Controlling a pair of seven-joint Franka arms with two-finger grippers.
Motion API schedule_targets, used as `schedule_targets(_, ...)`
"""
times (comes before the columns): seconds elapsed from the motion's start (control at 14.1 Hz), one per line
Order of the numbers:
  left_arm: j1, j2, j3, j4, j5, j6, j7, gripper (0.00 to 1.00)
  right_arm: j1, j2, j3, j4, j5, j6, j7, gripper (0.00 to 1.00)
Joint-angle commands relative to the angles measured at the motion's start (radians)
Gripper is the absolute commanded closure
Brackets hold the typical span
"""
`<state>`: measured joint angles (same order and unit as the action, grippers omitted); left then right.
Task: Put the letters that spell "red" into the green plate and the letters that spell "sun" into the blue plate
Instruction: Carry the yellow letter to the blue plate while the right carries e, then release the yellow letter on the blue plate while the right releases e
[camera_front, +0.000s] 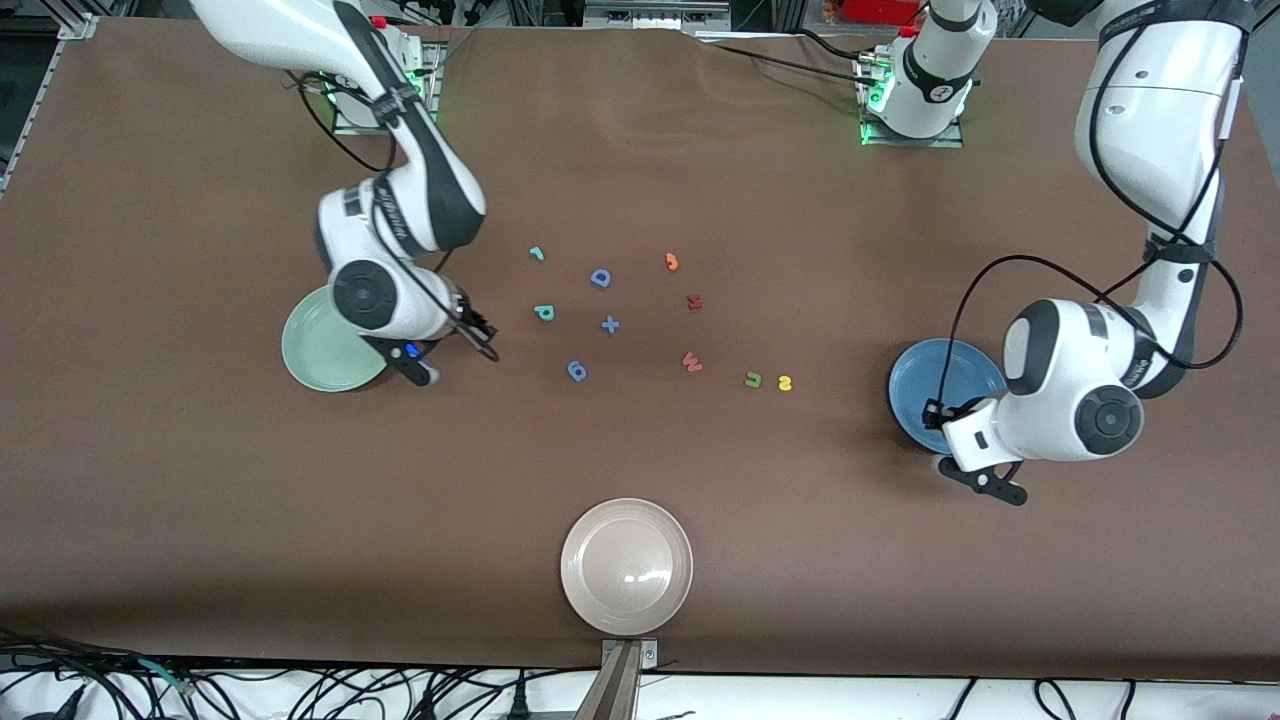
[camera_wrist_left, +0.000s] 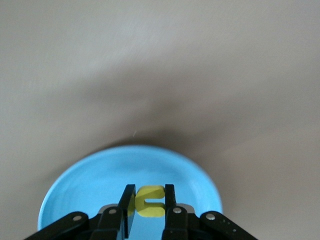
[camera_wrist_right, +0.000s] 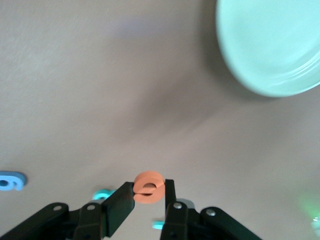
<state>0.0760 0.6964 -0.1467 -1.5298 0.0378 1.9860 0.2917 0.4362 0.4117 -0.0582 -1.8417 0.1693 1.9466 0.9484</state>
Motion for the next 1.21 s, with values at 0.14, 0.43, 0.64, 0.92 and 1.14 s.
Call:
schedule_targets(0.14,0.030,-0.034,-0.014,-0.052,0.022,-0.044,-0.002,0.43,-0.002,-0.074,-0.172,-0.027,0.015,-0.139,-0.374,0.92)
schedule_targets(0.43,0.024,-0.047,-0.022,-0.049,0.021,-0.049,-0.003,0.00,-0.002,-0.057,-0.308,-0.048,-0.001,-0.133,-0.668,0.91)
schedule_targets(0.64,-0.024,-0.077,-0.051,-0.043,0.019,-0.084,-0.107,0.00,-0.004,-0.025,-0.364,-0.135,-0.001,-0.011,-0.830,0.92)
schedule_targets(0.92,-0.108,-0.091,-0.105,-0.052,0.019,-0.091,-0.372,0.00,-0.014,0.002,-0.370,-0.274,-0.001,0.170,-0.944,0.91)
schedule_targets(1.14,-0.227,-0.080,-0.113,-0.072,0.024,-0.076,-0.638,0.00,-0.036,0.047,-0.370,-0.280,0.001,0.181,-0.987,0.90)
